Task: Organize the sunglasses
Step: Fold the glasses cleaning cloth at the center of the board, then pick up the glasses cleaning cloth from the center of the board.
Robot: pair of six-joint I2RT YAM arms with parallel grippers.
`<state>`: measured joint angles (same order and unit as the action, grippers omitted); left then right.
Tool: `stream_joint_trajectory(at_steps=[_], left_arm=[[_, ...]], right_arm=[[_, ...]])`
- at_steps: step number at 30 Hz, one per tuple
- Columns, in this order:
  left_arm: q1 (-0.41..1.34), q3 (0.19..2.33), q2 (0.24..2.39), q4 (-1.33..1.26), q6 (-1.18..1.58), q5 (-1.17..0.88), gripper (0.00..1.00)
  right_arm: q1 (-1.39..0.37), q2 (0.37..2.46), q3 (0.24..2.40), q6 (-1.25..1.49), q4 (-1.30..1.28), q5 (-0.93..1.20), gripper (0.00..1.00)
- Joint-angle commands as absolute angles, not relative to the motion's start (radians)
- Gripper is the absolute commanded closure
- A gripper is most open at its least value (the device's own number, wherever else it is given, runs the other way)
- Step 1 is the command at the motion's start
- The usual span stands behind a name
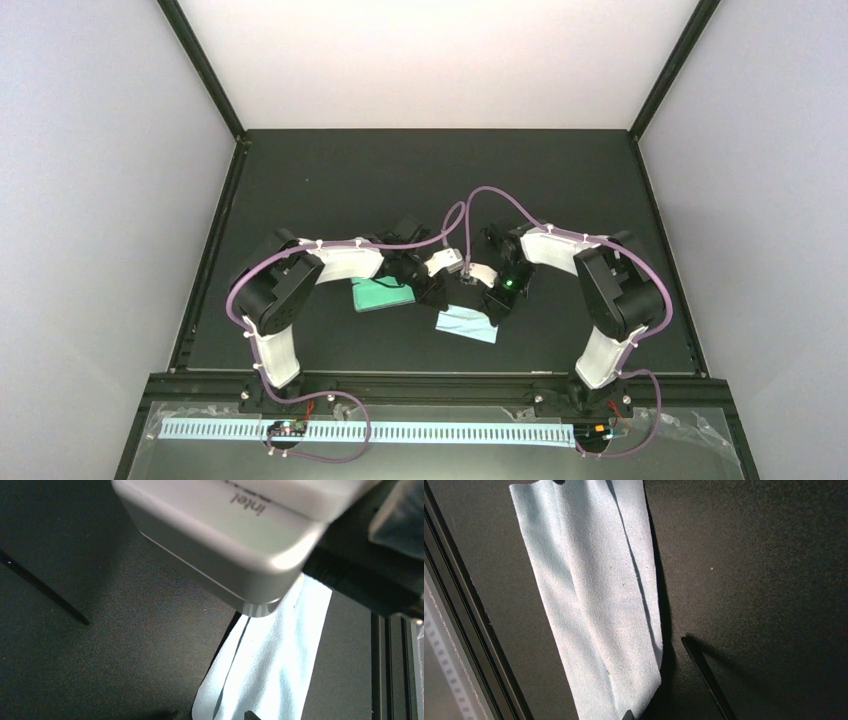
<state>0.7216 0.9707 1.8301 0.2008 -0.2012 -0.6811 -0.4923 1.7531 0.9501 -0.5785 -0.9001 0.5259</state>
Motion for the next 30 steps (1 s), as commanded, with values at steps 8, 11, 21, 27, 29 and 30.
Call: stream_joint_trajectory(at_steps=[8,11,21,27,29,30], left_arm=[[0.75,0.982,1.882,0.215,-0.196,-0.688,0.76],[0.754,0.965,1.884,0.186,-0.181,-0.698,0.77],[0.762,0.934,1.903,0.134,-0.134,-0.71,0.87],[0.761,0.931,1.901,0.125,-0.131,-0.724,0.95],[0.76,0.927,1.893,0.115,-0.128,-0.742,0.98],[0.758,0.923,1.886,0.108,-0.123,-0.752,0.98]], right_arm=[[-0.488,1.769,0.954,-0.6,-0.89,0.534,0.99],[-0.488,1.769,0.952,-0.601,-0.888,0.535,0.99],[-0.486,1.77,0.95,-0.598,-0.884,0.541,0.99],[-0.475,1.771,0.957,-0.601,-0.889,0.554,0.99],[-0.468,1.773,0.963,-0.602,-0.892,0.561,0.99],[-0.465,1.772,0.966,-0.602,-0.894,0.565,0.99]])
